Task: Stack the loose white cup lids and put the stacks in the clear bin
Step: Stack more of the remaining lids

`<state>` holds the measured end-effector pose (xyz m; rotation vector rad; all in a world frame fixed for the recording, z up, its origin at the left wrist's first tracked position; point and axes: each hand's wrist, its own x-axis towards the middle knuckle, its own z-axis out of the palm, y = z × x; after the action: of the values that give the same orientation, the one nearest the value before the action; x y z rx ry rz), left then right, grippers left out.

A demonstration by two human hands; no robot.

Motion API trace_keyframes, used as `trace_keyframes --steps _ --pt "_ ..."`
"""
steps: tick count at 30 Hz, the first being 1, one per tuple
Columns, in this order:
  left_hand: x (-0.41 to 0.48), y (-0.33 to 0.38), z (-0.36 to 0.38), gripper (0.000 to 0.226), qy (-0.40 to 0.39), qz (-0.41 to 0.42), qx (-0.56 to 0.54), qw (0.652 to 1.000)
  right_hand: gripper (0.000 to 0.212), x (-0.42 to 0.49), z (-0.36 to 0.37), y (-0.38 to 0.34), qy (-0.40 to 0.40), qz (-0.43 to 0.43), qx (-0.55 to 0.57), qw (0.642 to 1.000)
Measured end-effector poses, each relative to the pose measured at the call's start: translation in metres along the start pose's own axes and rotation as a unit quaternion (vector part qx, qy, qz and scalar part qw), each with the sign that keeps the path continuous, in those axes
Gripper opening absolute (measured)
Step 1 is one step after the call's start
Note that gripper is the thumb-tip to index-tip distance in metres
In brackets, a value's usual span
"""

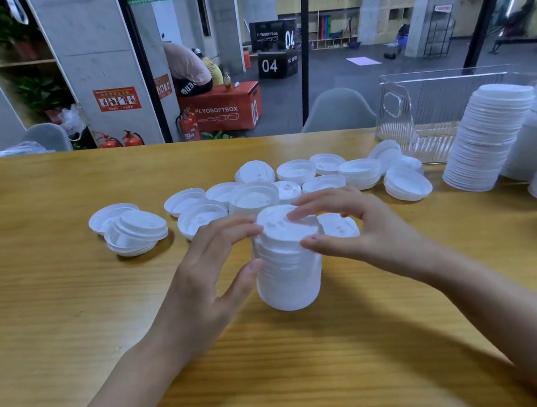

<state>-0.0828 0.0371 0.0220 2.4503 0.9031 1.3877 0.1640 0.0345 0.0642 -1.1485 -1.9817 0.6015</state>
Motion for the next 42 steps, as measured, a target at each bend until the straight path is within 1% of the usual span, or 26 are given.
trace_keyframes --steps 4,8,9,12,14,15,16,18,20,22,25,29,31,32,34,36,37,39,42 --pt "0.001 0.000 0.000 0.031 0.002 0.005 0.008 1.000 0.032 0.000 0.001 0.003 -0.005 -0.012 -0.005 1.000" --pt "0.001 0.001 0.000 0.030 0.001 0.004 0.008 1.000 0.040 0.000 -0.001 0.003 -0.008 -0.023 -0.007 1.000" --pt "0.001 0.001 0.000 0.029 0.001 0.003 0.008 1.000 0.041 0.001 -0.003 0.003 0.001 -0.025 0.000 1.000" --pt "0.001 0.001 0.000 0.029 0.001 0.001 0.008 1.000 0.041 0.004 -0.017 0.018 0.062 -0.012 0.013 0.998" --pt "0.000 0.001 0.000 0.029 0.000 -0.001 0.006 1.000 0.040 0.005 -0.022 0.038 0.085 0.002 -0.040 0.996" --pt "0.000 0.002 0.000 0.029 0.000 -0.002 0.005 1.000 0.039 0.004 -0.023 0.049 0.084 0.007 -0.079 0.993" --pt "0.001 0.002 0.000 0.029 0.000 -0.002 0.004 1.000 0.040 0.004 -0.024 0.060 0.071 0.019 -0.117 0.990" --pt "0.001 0.002 0.001 0.029 0.001 0.002 0.009 1.000 0.049 0.002 -0.023 0.076 0.019 0.058 -0.188 0.980" --pt "0.001 0.001 0.001 0.029 0.003 0.007 0.012 1.000 0.055 0.001 -0.022 0.084 -0.029 0.090 -0.229 0.969" --pt "0.001 0.001 0.001 0.029 0.005 0.012 0.013 1.000 0.053 0.001 -0.022 0.086 -0.040 0.097 -0.236 0.966" --pt "0.001 0.002 0.001 0.029 0.007 0.014 0.011 1.000 0.049 0.000 -0.021 0.086 -0.033 0.092 -0.247 0.964" --pt "0.002 0.002 0.001 0.029 0.006 0.012 0.009 1.000 0.039 0.001 -0.020 0.087 -0.023 0.087 -0.244 0.966" --pt "0.002 0.003 0.001 0.029 0.006 0.011 0.008 1.000 0.034 0.001 -0.021 0.090 -0.023 0.094 -0.222 0.970" --pt "0.002 0.003 0.001 0.029 0.006 0.011 0.007 1.000 0.032 0.001 -0.021 0.090 -0.014 0.097 -0.195 0.976" --pt "0.001 0.002 0.001 0.029 0.007 0.011 0.007 1.000 0.027 0.002 -0.021 0.086 0.035 0.095 -0.114 0.988" --pt "0.001 0.002 0.001 0.031 0.009 0.007 0.002 1.000 0.024 0.004 -0.023 0.068 0.086 0.092 -0.023 0.992" --pt "0.001 0.002 0.000 0.033 0.011 0.005 -0.002 1.000 0.024 0.005 -0.025 0.056 0.098 0.083 0.018 0.992" --pt "0.002 0.002 0.000 0.038 0.018 0.002 -0.010 1.000 0.031 0.005 -0.026 0.028 0.089 0.042 0.061 0.993" --pt "0.001 0.002 0.001 0.045 0.029 -0.015 -0.016 0.999 0.039 0.001 -0.016 0.001 0.043 -0.035 0.037 0.998"
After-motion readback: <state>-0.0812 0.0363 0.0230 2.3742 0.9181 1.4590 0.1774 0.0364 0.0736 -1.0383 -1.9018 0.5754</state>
